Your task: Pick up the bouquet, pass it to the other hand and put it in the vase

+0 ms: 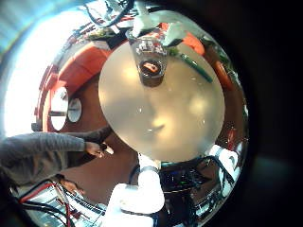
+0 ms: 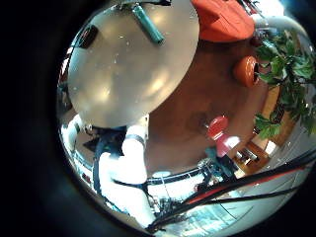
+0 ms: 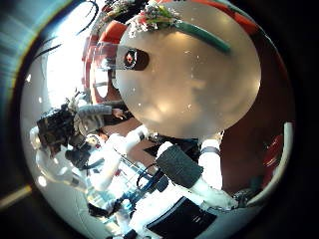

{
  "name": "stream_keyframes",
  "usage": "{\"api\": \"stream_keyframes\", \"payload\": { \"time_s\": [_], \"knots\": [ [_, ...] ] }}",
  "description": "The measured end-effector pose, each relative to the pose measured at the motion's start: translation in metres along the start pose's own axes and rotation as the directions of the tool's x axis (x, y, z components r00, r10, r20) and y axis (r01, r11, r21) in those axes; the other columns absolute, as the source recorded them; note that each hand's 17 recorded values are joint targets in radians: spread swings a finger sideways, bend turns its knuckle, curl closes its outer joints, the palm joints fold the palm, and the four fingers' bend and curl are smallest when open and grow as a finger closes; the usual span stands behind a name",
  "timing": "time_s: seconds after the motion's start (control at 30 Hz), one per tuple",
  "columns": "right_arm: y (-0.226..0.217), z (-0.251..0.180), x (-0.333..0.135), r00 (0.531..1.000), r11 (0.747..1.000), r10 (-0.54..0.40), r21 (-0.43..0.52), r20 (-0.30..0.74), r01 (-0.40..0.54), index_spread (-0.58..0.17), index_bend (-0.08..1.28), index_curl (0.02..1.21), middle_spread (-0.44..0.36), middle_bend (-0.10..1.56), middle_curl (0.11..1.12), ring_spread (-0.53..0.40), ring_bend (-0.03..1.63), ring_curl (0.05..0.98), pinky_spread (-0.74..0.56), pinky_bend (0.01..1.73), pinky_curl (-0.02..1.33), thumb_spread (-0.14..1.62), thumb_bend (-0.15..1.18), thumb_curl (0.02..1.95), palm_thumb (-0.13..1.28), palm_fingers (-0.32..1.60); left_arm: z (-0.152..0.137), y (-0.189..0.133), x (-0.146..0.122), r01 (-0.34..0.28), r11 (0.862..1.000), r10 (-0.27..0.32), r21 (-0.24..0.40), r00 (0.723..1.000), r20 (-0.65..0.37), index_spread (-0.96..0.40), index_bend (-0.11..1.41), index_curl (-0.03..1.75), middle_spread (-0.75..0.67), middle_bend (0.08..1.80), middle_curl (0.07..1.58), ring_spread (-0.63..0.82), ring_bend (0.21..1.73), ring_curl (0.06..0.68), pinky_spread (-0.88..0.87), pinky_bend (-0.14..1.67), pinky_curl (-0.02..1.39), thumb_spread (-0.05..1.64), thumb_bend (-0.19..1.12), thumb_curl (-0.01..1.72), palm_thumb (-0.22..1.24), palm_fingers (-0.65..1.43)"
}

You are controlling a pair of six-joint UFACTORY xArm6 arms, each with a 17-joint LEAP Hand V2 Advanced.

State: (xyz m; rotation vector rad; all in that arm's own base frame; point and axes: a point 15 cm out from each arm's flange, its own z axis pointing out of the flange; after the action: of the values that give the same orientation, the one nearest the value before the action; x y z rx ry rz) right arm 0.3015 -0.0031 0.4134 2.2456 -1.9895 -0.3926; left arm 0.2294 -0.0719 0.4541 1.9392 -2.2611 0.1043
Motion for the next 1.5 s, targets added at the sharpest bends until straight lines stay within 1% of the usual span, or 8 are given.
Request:
{"api": "stream_keyframes", "payload": {
  "time_s": [0.17, 0.37, 0.57, 0.67, 0.83, 1.0, 1.13, 1.5],
  "knots": [
    [0.000, 0.003, 0.003, 1.000, 1.000, 0.004, -0.009, 0.005, -0.004, -0.318, 0.16, 0.29, 0.016, 0.21, 0.36, 0.179, 0.40, 0.224, 0.37, 0.40, 0.26, 1.25, -0.02, 0.28, 0.41, 0.17, -0.001, 0.001, 0.000, 0.003, 1.000, -0.004, -0.002, 1.000, -0.005, 0.16, 0.18, 0.34, 0.49, 0.19, 0.30, 0.64, 0.45, 0.209, 0.58, 0.20, 0.31, 1.05, -0.02, 0.35, 0.38, 0.06],
    [-0.003, 0.003, 0.009, 0.999, 1.000, 0.021, -0.010, 0.024, -0.021, -0.312, 0.15, 0.28, 0.027, 0.22, 0.36, 0.166, 0.43, 0.234, 0.37, 0.41, 0.26, 1.26, -0.02, 0.28, 0.41, 0.24, 0.001, 0.000, 0.006, -0.019, 1.000, 0.019, -0.013, 1.000, -0.009, 0.16, 0.18, 0.34, 0.48, 0.19, 0.30, 0.63, 0.45, 0.209, 0.58, 0.20, 0.31, 1.05, -0.02, 0.35, 0.39, 0.06],
    [-0.016, -0.004, 0.025, 0.997, 0.997, 0.071, 0.006, 0.041, -0.071, -0.282, 0.14, 0.26, 0.005, 0.26, 0.37, 0.090, 0.55, 0.261, 0.34, 0.42, 0.26, 1.25, -0.01, 0.28, 0.41, 0.35, 0.008, 0.005, 0.018, -0.094, 0.994, 0.095, -0.064, 0.996, 0.005, 0.16, 0.18, 0.35, 0.48, 0.19, 0.30, 0.63, 0.45, 0.208, 0.58, 0.20, 0.31, 1.05, -0.03, 0.35, 0.39, 0.07],
    [-0.034, -0.008, 0.035, 0.995, 0.996, 0.093, 0.001, 0.047, -0.093, -0.256, 0.14, 0.26, 0.002, 0.29, 0.38, 0.042, 0.63, 0.286, 0.31, 0.43, 0.26, 1.23, -0.01, 0.30, 0.46, 0.38, 0.005, 0.013, 0.019, -0.125, 0.989, 0.128, -0.084, 0.991, 0.029, 0.16, 0.18, 0.35, 0.48, 0.19, 0.30, 0.63, 0.45, 0.208, 0.58, 0.20, 0.31, 1.05, -0.03, 0.35, 0.39, 0.07],
    [-0.081, -0.003, 0.047, 0.989, 0.990, 0.136, -0.035, 0.061, -0.134, -0.234, 0.15, 0.26, 0.017, 0.29, 0.38, 0.015, 0.64, 0.295, 0.28, 0.46, 0.27, 1.21, -0.02, 0.32, 0.47, 0.33, 0.004, 0.020, 0.020, -0.164, 0.982, 0.168, -0.091, 0.985, 0.038, 0.16, 0.18, 0.35, 0.48, 0.19, 0.30, 0.63, 0.45, 0.207, 0.58, 0.20, 0.31, 1.05, -0.03, 0.35, 0.39, 0.08],
    [-0.132, 0.032, 0.035, 0.980, 0.981, 0.169, -0.118, 0.107, -0.156, -0.226, 0.16, 0.27, 0.025, 0.30, 0.39, 0.005, 0.63, 0.291, 0.27, 0.47, 0.26, 1.19, -0.02, 0.33, 0.47, 0.30, 0.008, 0.023, 0.018, -0.195, 0.976, 0.199, -0.099, 0.980, 0.032, 0.16, 0.18, 0.35, 0.47, 0.19, 0.30, 0.63, 0.45, 0.207, 0.58, 0.20, 0.31, 1.06, -0.02, 0.35, 0.39, 0.08],
    [-0.171, 0.061, 0.035, 0.971, 0.973, 0.211, -0.122, 0.109, -0.198, -0.205, 0.14, 0.26, 0.025, 0.34, 0.40, -0.019, 0.71, 0.304, 0.19, 0.49, 0.26, 1.17, -0.02, 0.34, 0.48, 0.37, 0.013, 0.026, 0.017, -0.204, 0.973, 0.207, -0.105, 0.978, 0.028, 0.16, 0.18, 0.35, 0.47, 0.19, 0.30, 0.63, 0.45, 0.209, 0.58, 0.20, 0.31, 1.06, -0.02, 0.35, 0.39, 0.08],
    [-0.220, 0.130, 0.034, 0.939, 0.927, 0.338, -0.190, 0.061, -0.322, -0.145, 0.16, 0.25, 0.004, 0.48, 0.46, -0.105, 0.92, 0.381, 0.01, 0.61, 0.26, 1.13, -0.02, 0.39, 0.53, 0.43, 0.022, 0.024, 0.015, -0.211, 0.970, 0.215, -0.120, 0.976, 0.025, 0.16, 0.18, 0.35, 0.47, 0.19, 0.30, 0.63, 0.45, 0.211, 0.58, 0.20, 0.31, 1.06, -0.02, 0.35, 0.39, 0.08]
  ]
}}
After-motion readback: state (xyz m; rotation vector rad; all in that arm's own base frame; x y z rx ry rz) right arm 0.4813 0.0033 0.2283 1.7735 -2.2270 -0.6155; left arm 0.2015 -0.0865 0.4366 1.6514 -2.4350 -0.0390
